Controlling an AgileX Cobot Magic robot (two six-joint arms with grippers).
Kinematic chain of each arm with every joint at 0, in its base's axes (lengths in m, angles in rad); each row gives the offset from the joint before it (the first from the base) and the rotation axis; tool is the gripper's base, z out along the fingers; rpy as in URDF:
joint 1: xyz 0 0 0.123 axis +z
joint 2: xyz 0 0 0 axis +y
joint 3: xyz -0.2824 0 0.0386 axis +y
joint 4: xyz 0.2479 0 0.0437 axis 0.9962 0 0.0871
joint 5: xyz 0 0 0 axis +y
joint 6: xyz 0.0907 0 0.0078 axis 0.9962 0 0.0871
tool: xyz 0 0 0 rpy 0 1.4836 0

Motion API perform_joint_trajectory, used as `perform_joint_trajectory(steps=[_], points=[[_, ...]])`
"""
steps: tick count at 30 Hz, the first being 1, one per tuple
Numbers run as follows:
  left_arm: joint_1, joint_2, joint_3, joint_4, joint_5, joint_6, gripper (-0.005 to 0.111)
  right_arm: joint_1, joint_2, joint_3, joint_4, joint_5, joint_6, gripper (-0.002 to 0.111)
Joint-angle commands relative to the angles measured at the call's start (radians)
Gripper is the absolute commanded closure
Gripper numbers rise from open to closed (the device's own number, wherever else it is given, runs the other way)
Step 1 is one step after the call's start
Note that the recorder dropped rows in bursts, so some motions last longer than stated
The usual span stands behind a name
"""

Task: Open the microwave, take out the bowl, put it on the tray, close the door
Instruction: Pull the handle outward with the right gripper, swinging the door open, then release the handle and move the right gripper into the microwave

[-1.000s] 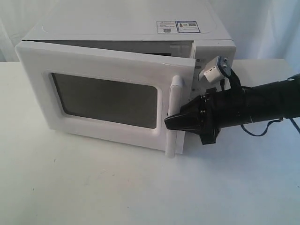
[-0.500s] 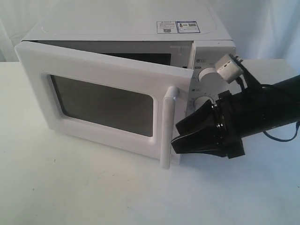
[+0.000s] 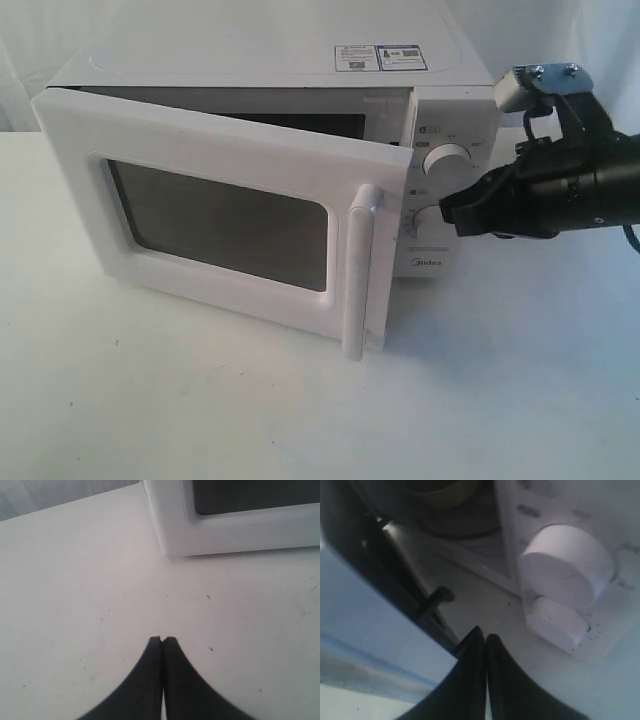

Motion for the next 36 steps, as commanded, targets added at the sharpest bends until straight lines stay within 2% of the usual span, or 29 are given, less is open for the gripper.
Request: perform_joint_trajectory(steps=[1, 4, 6, 7, 11, 15, 18, 26, 36], points=[[0.0, -0.003, 0.003, -0.006, 0.001, -0.005, 0.107, 0.012, 0.075, 0.003, 0.117, 0.019, -0.074, 0.108], [0.0, -0.003, 0.003, -0.006, 0.001, -0.005, 0.107, 0.055, 0.175, 0.001, 0.266, 0.076, -0.3, 0.108], [0.0, -0.003, 0.003, -0.006, 0.001, -0.005, 0.107, 0.071, 0.213, 0.001, 0.323, 0.002, -0.347, 0.108], [0.0, -0.003, 0.003, -0.006, 0.001, -0.005, 0.107, 0.071, 0.218, 0.001, 0.323, 0.009, -0.347, 0.108], [0.0, -0.003, 0.003, -0.006, 0.001, -0.005, 0.107, 0.071, 0.213, 0.003, 0.288, 0.27, -0.345, 0.108], [0.0, -0.003, 0.003, -0.006, 0.001, -0.005, 0.107, 0.071, 0.213, 0.003, 0.244, 0.45, -0.316, 0.108], [0.0, -0.003, 0.003, -0.006, 0.001, -0.005, 0.107, 0.092, 0.213, 0.024, 0.26, 0.509, -0.322, 0.108], [0.0, -0.003, 0.003, -0.006, 0.001, -0.005, 0.107, 0.258, 0.213, 0.12, 0.471, 0.511, -0.456, 0.108], [0.0, -0.003, 0.003, -0.006, 0.001, -0.005, 0.107, 0.521, 0.213, 0.142, 0.606, 0.484, -0.54, 0.108]])
